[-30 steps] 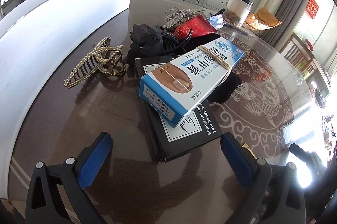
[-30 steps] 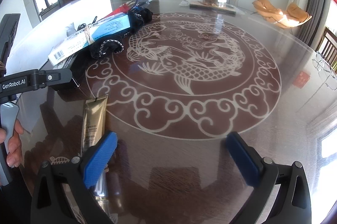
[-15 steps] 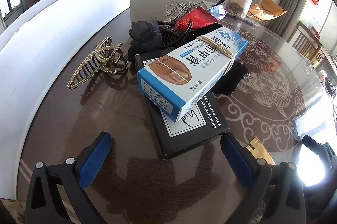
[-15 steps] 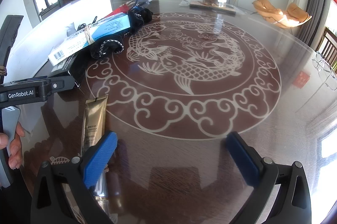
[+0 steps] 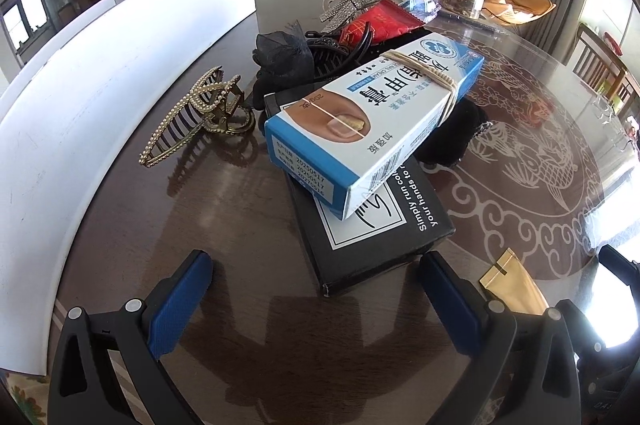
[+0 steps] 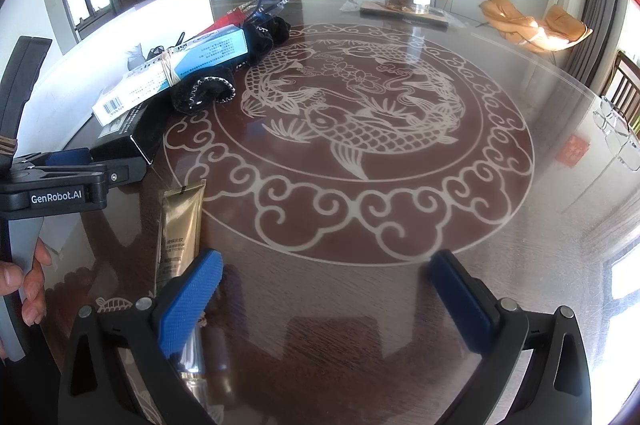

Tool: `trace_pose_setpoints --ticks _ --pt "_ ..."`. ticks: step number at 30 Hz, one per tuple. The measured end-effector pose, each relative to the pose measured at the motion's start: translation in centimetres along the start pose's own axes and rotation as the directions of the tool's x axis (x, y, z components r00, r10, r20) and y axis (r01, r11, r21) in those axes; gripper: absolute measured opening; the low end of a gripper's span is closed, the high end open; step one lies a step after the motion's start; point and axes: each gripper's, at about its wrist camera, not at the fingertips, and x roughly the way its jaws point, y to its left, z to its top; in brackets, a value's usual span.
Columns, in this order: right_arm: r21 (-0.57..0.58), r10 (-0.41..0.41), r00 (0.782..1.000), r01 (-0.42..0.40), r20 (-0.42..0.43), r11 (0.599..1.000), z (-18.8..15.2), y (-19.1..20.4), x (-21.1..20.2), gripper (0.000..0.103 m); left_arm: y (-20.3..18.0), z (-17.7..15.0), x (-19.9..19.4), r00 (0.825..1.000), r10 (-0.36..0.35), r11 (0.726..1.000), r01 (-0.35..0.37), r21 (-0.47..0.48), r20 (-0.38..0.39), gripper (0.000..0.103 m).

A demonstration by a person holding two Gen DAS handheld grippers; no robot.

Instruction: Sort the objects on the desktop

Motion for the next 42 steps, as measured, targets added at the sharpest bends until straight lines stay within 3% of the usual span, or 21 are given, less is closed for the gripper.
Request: trace_pose_setpoints --ticks 4,7,14,16,17,19,20,22,25,28,30,32,33,34,37,42 --pt "-0.002 -0.002 1.000 0.002 -0.001 1.000 0.0 0.0 0.0 0.103 1.2 0.1 -0.2 1.000 -0.017 1.000 0.017 -0.025 -0.016 0.103" --pt "-0.002 -0.002 1.000 0.002 -0.001 1.000 0.0 0.0 0.0 0.103 2.3 -0.2 -0.2 1.000 0.024 0.999 -0.024 -0.042 -0.016 0.103" --pt "0.002 0.005 1.000 -0.005 0.002 1.000 -0.1 -0.1 0.0 0.103 5.9 -1.0 -0.9 0.998 0.043 0.990 -0.047 -0.134 -0.039 0.103" --pt "0.005 0.009 1.000 -0.009 0.003 1.000 -0.1 -0.1 0.0 0.103 6.6 -1.2 -1.4 0.999 -0.032 0.984 0.028 -0.174 -0.021 0.103" --pt "0.008 0.012 1.000 -0.012 0.004 1.000 -0.1 -0.1 0.0 0.103 6.9 -1.2 -1.8 0.993 -0.120 0.974 0.118 -0.193 0.000 0.103" --pt "0.014 0.021 1.000 -0.021 0.008 1.000 -0.1 -0.3 -0.1 0.103 7.0 -1.2 -2.9 0.963 -0.258 0.940 0.269 -0.209 0.078 0.103" --pt "0.018 0.026 1.000 -0.026 0.010 1.000 -0.1 -0.3 -0.2 0.103 6.5 -1.0 -3.4 0.955 -0.277 0.937 0.292 -0.191 0.105 0.103" --pt "0.025 0.036 0.999 -0.036 0.014 0.999 -0.1 -0.5 -0.3 0.103 4.8 -0.1 -3.6 0.958 -0.264 0.952 0.277 -0.128 0.115 0.103" --pt "0.032 0.046 0.999 -0.046 0.019 0.998 0.0 -0.6 -0.3 0.103 2.1 1.3 -2.0 0.973 -0.224 0.973 0.226 -0.046 0.058 0.103" --pt "0.037 0.053 0.998 -0.053 0.022 0.998 0.0 -0.7 -0.4 0.103 0.0 2.0 0.4 0.994 -0.108 0.994 0.108 -0.001 -0.016 0.103" --pt "0.039 0.056 0.998 -0.057 0.023 0.998 0.0 -0.9 -0.4 0.103 -1.1 2.3 1.2 1.000 -0.012 0.999 0.013 0.041 -0.026 0.103" --pt "0.041 0.059 0.998 -0.060 0.025 0.997 0.0 -0.9 -0.4 0.103 -1.2 2.6 1.3 0.998 -0.051 0.998 0.052 0.041 -0.024 0.102" --pt "0.042 0.061 0.998 -0.062 0.025 0.997 0.0 -0.9 -0.4 0.103 -1.2 2.6 0.9 0.998 -0.057 0.997 0.057 0.049 -0.010 0.092" --pt "0.043 0.064 0.998 -0.065 0.026 0.997 0.0 -1.0 -0.4 0.103 -1.0 2.5 0.4 0.999 -0.038 0.997 0.037 0.070 0.013 0.063" --pt "0.048 0.070 0.997 -0.072 0.029 0.996 -0.1 -1.1 -0.5 0.103 0.4 1.4 -0.4 0.995 -0.095 0.991 0.097 0.097 -0.017 0.058" --pt "0.062 0.094 0.995 -0.097 0.043 0.993 -0.1 -1.4 -0.6 0.103 3.1 -1.8 -3.4 0.978 -0.155 0.976 0.174 0.133 -0.142 0.058"
